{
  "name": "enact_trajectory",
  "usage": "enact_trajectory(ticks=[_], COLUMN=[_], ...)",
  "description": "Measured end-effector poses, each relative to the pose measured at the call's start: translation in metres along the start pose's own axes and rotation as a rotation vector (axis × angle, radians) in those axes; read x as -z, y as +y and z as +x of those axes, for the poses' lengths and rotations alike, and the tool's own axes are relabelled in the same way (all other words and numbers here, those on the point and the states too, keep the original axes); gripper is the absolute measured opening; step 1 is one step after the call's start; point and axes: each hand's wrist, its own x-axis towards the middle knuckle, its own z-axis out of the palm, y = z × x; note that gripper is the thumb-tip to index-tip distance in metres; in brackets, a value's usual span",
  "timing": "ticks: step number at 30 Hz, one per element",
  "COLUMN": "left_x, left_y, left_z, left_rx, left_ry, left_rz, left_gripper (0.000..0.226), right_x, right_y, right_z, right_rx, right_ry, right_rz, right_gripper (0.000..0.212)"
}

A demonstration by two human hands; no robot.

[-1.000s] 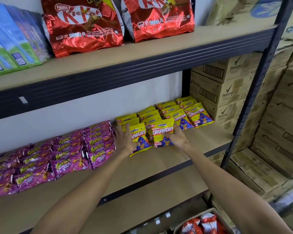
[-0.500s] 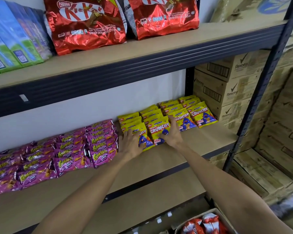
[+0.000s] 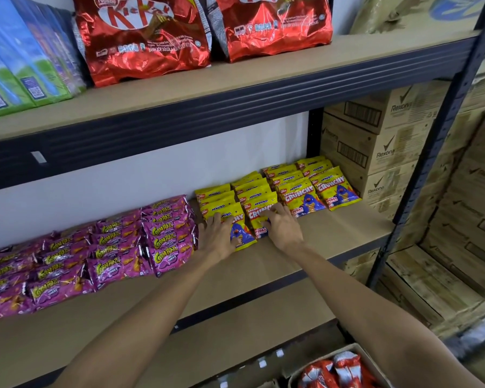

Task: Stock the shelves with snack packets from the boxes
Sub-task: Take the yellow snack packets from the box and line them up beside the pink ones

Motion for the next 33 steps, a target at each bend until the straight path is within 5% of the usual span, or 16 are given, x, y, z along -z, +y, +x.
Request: enact_trajectory(ticks=[4,11,24,33], left_x=[0.000,-0.015,-0.020,-0.016], left_y=[0.002,0.005,0.000,-0.018], left_z=[-0.005,-0.014,-0.059,-0.128], left_rx=[-0.003,-0.088,-0.096,-0.073], left_ry=[0.063,0.173,0.220,0.209], left_rz=[-0.015,-0.058,-0.149,-0.259], left_gripper=[0.067,0.018,0.026,0.029], right_x=[-0.001,-0.003,0.000,-0.008], right_y=[-0.003,-0.004,-0.036,-0.086], right_z=[-0.005,-0.009,-0.053,-0.124], right_rx=[0.013,0.025,0.092,0.117], right_ry=[0.056,0.039,0.184,0.221], right_rz=[-0.020,-0.009,0.103,0.163], right_gripper=[0.032,0.030,0.014,0.050])
